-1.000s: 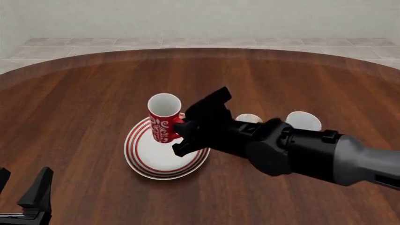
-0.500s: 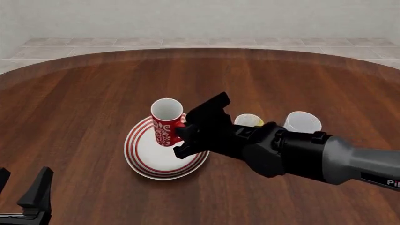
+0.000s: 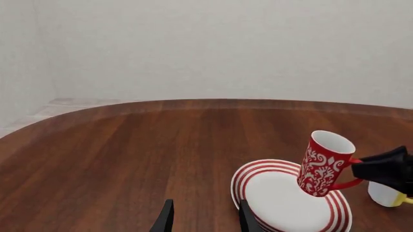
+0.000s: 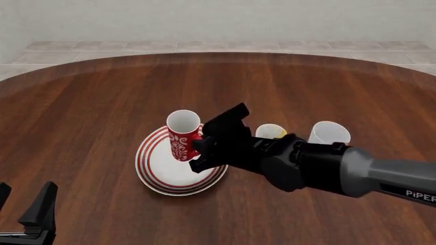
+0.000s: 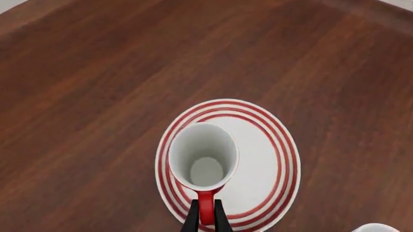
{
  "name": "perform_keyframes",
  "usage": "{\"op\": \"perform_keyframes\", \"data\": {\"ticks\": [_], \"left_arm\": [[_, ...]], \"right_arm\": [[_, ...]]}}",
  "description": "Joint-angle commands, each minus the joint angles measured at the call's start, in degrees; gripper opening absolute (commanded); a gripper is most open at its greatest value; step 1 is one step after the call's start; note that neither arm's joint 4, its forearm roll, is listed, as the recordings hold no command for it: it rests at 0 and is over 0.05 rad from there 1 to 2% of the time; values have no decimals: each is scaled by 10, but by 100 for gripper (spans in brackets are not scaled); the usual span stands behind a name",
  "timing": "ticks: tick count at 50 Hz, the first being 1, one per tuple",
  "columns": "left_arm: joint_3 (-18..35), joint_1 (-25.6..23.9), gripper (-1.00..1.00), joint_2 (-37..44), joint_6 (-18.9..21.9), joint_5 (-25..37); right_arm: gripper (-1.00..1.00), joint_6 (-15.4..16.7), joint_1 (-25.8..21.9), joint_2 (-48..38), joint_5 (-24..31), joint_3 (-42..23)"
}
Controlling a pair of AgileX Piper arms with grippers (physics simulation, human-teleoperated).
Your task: Pick up the red mug and put it on the plate
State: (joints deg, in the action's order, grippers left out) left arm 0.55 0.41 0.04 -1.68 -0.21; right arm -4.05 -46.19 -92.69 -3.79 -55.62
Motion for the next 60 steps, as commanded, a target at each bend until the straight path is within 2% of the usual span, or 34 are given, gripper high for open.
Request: {"op": "perform_keyframes", "data": {"ticks": [1,60], "left_arm": [[0,1,100,0,-3,0],[2,3,100,0,-4,1]], "right_arm": [[-100,-7,3,-10,-5,-5],[-100,-4,14,-57,-23,-9]]}}
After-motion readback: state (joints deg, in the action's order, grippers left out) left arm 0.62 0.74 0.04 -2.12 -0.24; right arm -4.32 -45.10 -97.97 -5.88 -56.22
